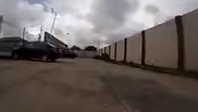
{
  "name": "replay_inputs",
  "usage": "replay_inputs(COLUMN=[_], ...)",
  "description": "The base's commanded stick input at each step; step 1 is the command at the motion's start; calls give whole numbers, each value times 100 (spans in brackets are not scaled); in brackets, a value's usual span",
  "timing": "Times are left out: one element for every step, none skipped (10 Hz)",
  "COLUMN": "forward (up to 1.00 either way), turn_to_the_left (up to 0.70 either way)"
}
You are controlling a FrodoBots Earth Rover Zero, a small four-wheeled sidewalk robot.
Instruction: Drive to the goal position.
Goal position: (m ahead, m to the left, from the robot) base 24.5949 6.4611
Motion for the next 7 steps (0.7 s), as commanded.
replay_inputs(forward=[30,30,30,30,30,30,30], turn_to_the_left=[0,0,0,0,0,0,0])
